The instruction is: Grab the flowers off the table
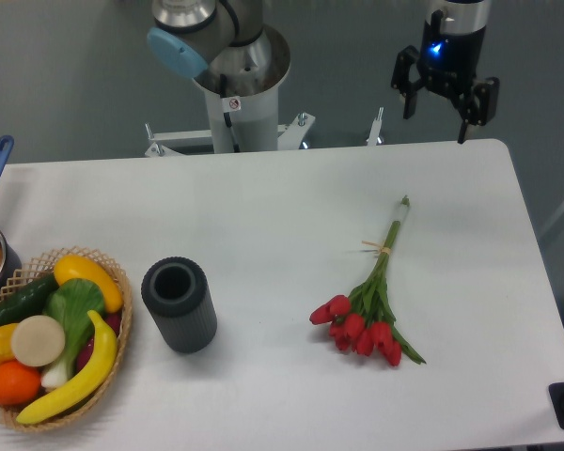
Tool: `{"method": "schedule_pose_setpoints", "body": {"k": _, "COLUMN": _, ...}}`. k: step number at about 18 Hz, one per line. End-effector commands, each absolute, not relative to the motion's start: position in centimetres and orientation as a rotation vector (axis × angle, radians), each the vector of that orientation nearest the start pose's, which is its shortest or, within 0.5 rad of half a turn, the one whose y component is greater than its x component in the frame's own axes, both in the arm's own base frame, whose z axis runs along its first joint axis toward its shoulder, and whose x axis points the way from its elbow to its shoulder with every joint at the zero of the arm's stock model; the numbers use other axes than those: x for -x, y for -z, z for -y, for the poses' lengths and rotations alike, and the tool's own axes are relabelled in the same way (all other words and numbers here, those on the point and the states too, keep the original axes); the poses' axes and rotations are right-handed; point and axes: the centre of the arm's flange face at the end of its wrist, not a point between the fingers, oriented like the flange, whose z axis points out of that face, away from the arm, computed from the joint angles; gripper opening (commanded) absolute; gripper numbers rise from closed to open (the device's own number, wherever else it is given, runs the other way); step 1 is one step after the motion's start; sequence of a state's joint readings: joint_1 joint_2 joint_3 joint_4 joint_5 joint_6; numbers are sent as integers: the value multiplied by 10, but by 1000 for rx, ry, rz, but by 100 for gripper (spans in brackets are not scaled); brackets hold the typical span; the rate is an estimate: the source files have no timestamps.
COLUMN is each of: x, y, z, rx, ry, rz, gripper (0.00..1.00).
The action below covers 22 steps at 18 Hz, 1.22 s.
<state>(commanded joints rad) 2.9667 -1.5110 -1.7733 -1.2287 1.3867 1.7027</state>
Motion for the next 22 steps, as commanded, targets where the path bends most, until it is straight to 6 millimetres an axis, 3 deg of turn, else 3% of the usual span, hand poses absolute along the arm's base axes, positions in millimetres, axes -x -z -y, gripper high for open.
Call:
{"method": "schedule_pose_setpoints", "body": {"k": 7, "x": 443, "y": -451, "z": -237, "rx": 2898, "ry": -280, "rz": -469, "gripper": 100}}
{"method": "schedule_pose_setpoints", "body": {"k": 16, "x": 442, "y": -431, "z": -241, "rx": 2916, "ry": -214, "rz": -190, "gripper": 100}}
{"method": "schedule_pose_setpoints", "body": {"k": 19, "x": 448, "y": -412, "z": -248, "rx": 2917, "ry": -147, "rz": -125, "gripper": 100}}
{"method": "schedule_pose_setpoints", "body": {"k": 22, "x": 458, "y": -382, "z": -264, "rx": 2930, "ry": -56, "rz": -86, "gripper": 100}}
